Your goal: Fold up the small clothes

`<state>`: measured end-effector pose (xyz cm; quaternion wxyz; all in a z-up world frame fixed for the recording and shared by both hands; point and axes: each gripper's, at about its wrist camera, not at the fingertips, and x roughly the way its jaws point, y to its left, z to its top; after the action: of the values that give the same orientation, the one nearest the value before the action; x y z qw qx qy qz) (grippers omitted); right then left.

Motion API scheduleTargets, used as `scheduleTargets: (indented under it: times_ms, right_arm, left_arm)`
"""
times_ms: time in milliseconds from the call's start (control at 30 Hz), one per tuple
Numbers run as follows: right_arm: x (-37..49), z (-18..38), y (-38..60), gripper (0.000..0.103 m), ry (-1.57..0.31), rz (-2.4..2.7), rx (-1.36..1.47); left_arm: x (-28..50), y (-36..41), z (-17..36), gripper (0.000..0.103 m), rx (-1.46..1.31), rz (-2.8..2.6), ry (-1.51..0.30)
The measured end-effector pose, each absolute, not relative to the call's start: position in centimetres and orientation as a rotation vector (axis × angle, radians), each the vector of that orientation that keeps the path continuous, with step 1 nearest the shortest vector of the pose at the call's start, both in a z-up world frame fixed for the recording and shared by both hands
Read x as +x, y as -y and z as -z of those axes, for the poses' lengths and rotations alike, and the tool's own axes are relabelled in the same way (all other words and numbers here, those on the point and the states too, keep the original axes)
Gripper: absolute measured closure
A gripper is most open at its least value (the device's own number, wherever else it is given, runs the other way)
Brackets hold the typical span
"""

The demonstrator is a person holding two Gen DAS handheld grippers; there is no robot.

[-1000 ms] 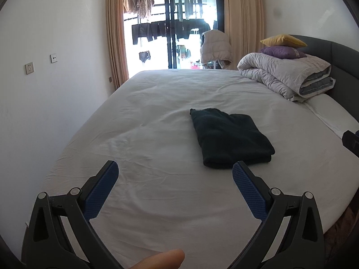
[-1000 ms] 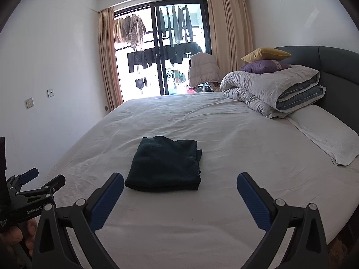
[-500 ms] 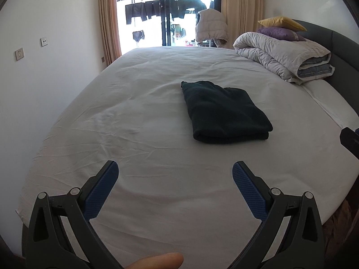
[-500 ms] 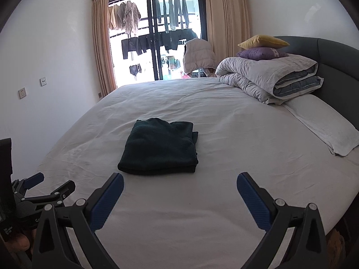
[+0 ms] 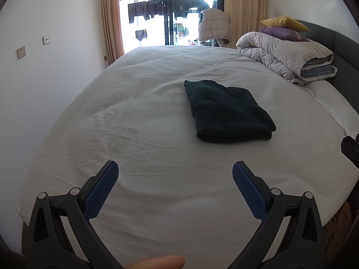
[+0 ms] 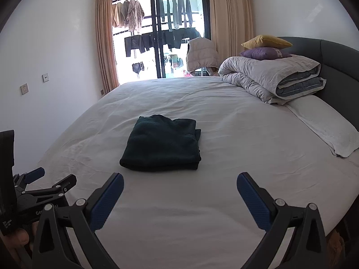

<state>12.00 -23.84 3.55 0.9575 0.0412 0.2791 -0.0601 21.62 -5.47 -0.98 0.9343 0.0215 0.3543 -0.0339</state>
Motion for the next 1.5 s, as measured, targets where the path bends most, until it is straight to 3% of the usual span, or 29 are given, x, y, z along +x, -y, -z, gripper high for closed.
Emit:
scheduleTargets:
  times_ms: [1500]
  right_arm:
    - [11.89,-2.79,23.43,0.0,-0.585,0.105,0.065]
  left_arm:
    - [21.76,5.38,1.32,0.0,0.041,0.065,-0.729]
